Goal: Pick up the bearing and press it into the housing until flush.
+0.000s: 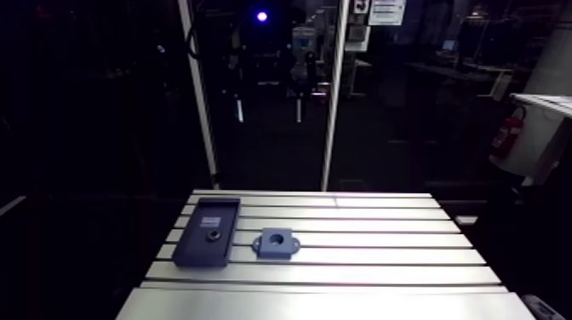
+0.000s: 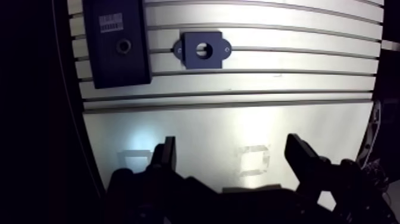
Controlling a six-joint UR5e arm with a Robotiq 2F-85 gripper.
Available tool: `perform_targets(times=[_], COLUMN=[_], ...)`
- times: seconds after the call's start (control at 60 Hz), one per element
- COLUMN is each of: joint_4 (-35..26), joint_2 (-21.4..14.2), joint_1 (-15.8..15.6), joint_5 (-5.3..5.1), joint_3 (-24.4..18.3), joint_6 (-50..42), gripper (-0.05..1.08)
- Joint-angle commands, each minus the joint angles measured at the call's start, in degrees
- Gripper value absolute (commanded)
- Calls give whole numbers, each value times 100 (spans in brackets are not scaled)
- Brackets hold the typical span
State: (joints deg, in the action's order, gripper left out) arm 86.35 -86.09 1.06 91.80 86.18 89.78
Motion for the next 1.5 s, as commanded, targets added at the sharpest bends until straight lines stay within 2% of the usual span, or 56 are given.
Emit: perform_targets(times=[0.017, 0.783, 0.917, 1.033, 1.05, 1.15, 1.383, 1.5], joint_4=[-536, -343, 404, 643, 739, 902, 1631, 1888], joint_2=[62, 81, 123, 215, 293, 372, 573, 811], joint_1=[-211, -227, -280, -392, -435, -512, -762, -881], joint_5=[-211, -229, -290, -331, -382, -412, -370, -369], joint_3=[-396, -218, 191, 329, 342, 409, 681, 771], joint_6=[26, -6, -183, -417, -447, -456, -457, -466], gripper=[1, 1, 1, 1, 1, 1, 1, 1])
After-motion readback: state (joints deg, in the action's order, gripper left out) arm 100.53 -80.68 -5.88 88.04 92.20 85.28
